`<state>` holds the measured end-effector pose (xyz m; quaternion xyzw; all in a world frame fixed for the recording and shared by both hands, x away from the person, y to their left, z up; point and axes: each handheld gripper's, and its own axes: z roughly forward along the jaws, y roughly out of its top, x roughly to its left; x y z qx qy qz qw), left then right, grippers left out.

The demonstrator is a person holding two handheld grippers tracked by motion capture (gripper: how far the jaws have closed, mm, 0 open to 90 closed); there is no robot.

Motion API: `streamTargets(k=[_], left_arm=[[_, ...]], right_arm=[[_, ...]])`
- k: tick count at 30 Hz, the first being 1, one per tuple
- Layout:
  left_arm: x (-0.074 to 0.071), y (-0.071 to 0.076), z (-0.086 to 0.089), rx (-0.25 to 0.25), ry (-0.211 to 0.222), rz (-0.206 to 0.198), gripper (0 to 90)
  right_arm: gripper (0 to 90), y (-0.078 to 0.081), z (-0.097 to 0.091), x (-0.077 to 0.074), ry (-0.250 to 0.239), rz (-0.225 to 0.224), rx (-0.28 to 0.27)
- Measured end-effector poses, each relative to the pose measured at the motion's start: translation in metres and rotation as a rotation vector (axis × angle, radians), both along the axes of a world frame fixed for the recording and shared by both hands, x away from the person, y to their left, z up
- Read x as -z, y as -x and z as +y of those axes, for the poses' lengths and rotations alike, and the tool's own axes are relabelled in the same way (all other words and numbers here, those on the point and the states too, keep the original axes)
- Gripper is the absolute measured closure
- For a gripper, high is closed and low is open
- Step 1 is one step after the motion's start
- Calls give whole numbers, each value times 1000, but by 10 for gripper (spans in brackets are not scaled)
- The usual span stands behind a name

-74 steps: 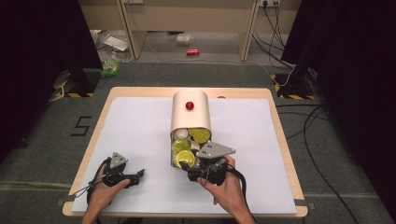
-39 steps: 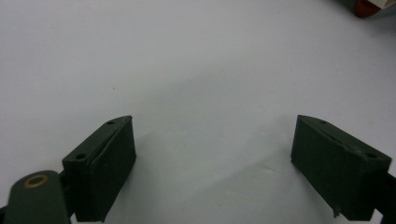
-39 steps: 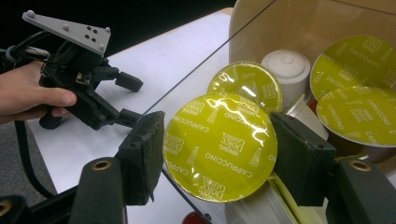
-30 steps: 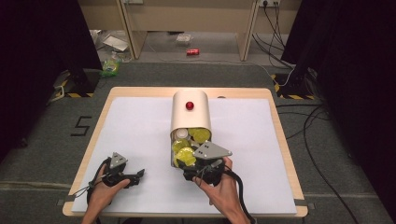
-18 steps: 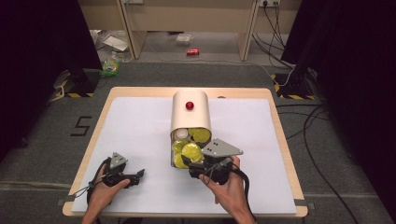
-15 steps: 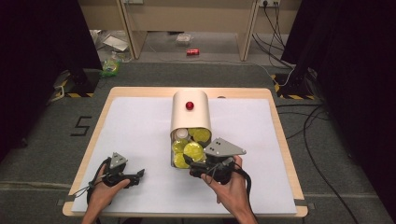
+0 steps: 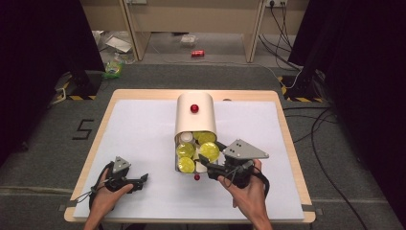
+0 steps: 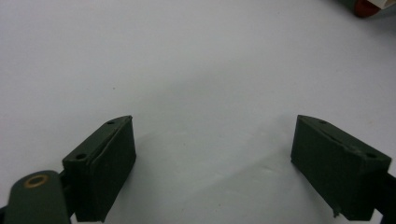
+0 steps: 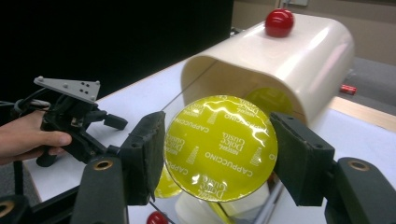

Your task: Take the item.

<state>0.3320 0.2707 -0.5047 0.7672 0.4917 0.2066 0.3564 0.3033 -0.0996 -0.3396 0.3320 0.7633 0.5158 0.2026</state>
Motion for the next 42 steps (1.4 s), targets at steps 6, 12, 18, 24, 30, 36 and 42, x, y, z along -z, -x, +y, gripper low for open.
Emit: streamTargets(k=[6, 12, 18, 24, 30, 36, 42], left_arm=[[0, 0, 0, 0, 0, 0, 129], [0, 0, 0, 0, 0, 0, 130], [0, 0, 0, 0, 0, 0, 130], [0, 0, 0, 0, 0, 0, 130], [0, 0, 0, 0, 1, 0, 130], [0, 0, 0, 0, 1, 0, 130], [0, 0, 0, 0, 2, -1, 130]], right_arm=[[389, -1, -16, -3, -17, -13, 36], [389, -3, -32, -2, -25, -31, 79], [389, -4, -49, 1, -37, -42, 124], [389, -7, -63, 6, -34, -41, 165], [389, -13, -78, 14, -37, -37, 209], [389, -18, -91, 22, -39, -34, 252], [389, -23, -104, 32, -36, -26, 288]])
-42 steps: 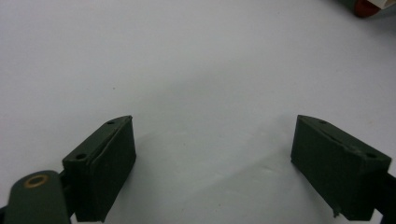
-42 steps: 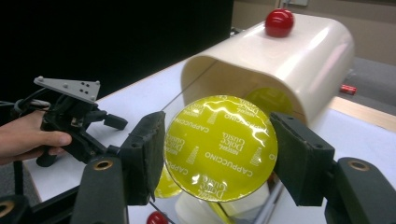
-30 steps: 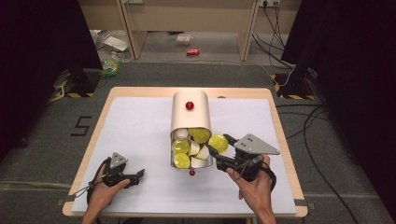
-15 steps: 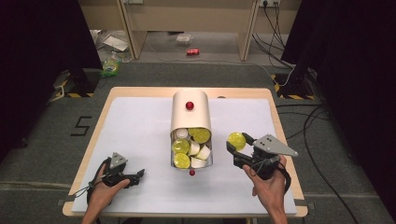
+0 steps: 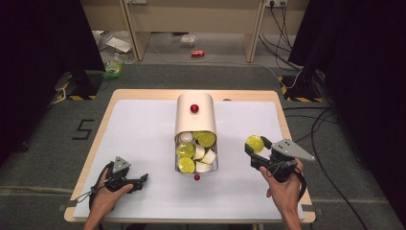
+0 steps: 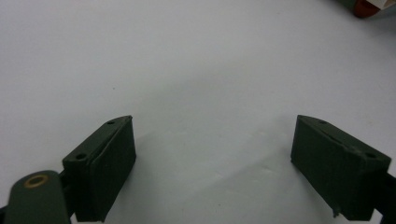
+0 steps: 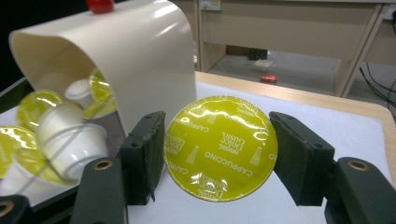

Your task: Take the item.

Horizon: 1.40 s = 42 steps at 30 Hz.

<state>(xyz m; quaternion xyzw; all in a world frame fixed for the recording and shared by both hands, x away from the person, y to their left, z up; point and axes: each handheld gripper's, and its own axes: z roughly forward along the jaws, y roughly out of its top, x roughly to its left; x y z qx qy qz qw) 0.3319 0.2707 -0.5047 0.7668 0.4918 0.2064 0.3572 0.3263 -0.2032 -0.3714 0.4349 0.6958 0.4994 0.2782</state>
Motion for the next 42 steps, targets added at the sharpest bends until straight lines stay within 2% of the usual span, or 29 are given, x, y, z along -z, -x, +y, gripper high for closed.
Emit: streamTargets(k=[17, 29, 42], left_arm=[[0, 0, 0, 0, 1, 0, 131], [0, 0, 0, 1, 1, 0, 131], [0, 0, 0, 0, -1, 0, 130]], right_arm=[[389, -15, -28, 28, 1, 38, 89], [389, -23, -41, 47, 12, 63, 125], [389, -29, -46, 64, 22, 103, 143]])
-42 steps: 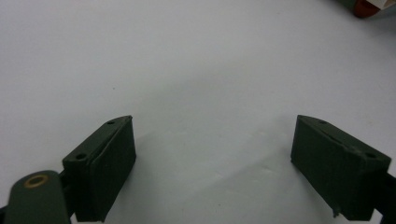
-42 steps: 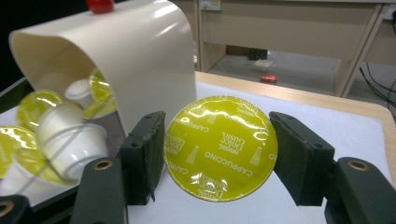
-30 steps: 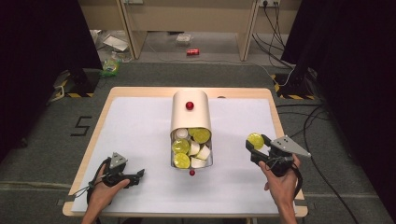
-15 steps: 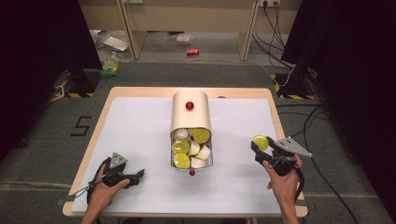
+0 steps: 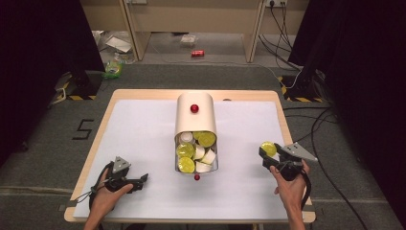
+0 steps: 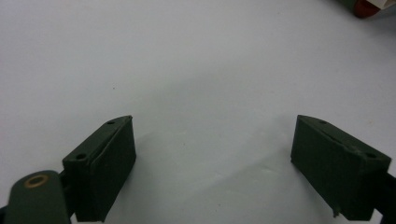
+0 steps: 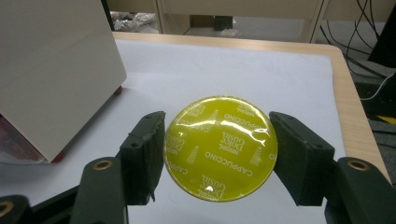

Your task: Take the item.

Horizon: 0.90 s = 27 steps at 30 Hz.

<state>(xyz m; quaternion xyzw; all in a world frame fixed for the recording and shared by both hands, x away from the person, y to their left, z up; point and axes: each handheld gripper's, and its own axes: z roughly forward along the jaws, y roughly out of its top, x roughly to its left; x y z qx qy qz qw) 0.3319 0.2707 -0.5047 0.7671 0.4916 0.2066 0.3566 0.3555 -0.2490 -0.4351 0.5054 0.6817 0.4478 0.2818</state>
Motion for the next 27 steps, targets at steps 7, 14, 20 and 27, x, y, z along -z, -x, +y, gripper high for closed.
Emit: streamTargets(k=[7, 14, 20, 27], left_arm=[[0, 0, 0, 0, 0, 0, 130], [0, 0, 0, 0, 0, 0, 130], [0, 0, 0, 0, 0, 0, 130], [0, 0, 0, 0, 0, 0, 130]], right_arm=[[389, -2, -1, 6, 7, 17, 4], [389, -5, -1, 13, 8, 39, 8], [389, -6, 0, 19, 10, 59, 6], [389, -8, -1, 24, 10, 81, 11]])
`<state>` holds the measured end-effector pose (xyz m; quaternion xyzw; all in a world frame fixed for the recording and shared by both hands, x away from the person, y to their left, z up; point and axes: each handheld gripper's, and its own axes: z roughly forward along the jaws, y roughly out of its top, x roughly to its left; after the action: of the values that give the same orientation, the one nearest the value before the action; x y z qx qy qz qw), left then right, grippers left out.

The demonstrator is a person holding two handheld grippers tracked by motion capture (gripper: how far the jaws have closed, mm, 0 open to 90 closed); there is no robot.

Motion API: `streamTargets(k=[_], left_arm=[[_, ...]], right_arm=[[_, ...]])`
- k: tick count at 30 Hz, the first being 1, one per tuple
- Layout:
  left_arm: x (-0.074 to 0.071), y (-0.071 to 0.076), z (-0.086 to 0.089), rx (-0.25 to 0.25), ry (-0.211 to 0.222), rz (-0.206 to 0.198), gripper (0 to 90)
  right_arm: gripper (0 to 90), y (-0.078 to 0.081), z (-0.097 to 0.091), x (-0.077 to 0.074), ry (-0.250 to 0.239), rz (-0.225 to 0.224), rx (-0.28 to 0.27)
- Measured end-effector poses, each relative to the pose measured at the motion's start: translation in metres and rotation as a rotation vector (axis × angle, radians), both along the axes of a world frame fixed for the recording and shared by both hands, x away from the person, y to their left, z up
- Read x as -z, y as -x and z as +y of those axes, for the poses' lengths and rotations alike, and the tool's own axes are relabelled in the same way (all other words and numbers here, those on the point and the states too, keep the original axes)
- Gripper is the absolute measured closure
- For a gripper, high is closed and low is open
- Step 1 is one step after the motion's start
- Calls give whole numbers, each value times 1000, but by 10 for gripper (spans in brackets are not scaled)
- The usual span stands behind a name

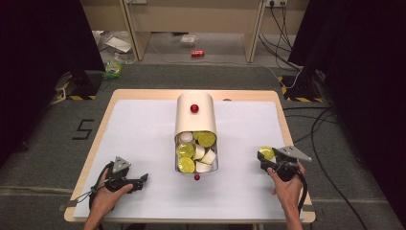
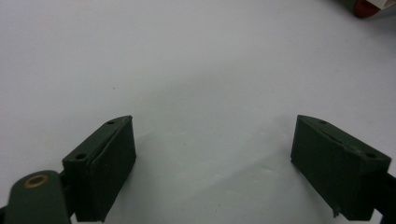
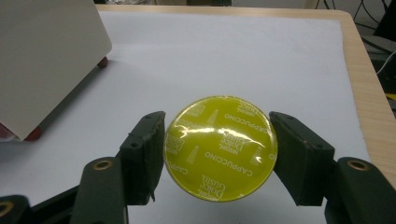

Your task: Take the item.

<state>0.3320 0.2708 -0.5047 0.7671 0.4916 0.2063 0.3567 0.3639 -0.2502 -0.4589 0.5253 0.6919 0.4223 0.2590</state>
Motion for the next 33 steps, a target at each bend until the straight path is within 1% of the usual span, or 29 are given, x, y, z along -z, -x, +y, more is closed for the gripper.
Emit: streamTargets(k=[5, 8, 15, 17, 19, 20, 24, 29, 33], left_arm=[[0, 0, 0, 0, 0, 0, 130], [0, 0, 0, 0, 0, 0, 130], [0, 0, 0, 0, 0, 0, 130], [0, 0, 0, 0, 0, 0, 130], [0, 0, 0, 0, 0, 0, 130], [0, 0, 0, 0, 0, 0, 130], [0, 0, 0, 0, 0, 0, 130], [0, 0, 0, 0, 0, 0, 130], [0, 0, 0, 0, 0, 0, 130]], right_arm=[[389, -1, 0, 3, 6, 2, 2], [389, -2, 0, 6, 14, 20, 5], [388, -4, 1, 10, 26, 40, 3], [389, -6, 2, 14, 31, 57, 4], [388, -6, 3, 16, 39, 64, -2], [389, -6, 4, 17, 35, 69, -1], [388, -8, 5, 18, 44, 73, -2], [388, -9, 4, 21, 54, 88, 1], [388, -9, 4, 22, 51, 90, 4]])
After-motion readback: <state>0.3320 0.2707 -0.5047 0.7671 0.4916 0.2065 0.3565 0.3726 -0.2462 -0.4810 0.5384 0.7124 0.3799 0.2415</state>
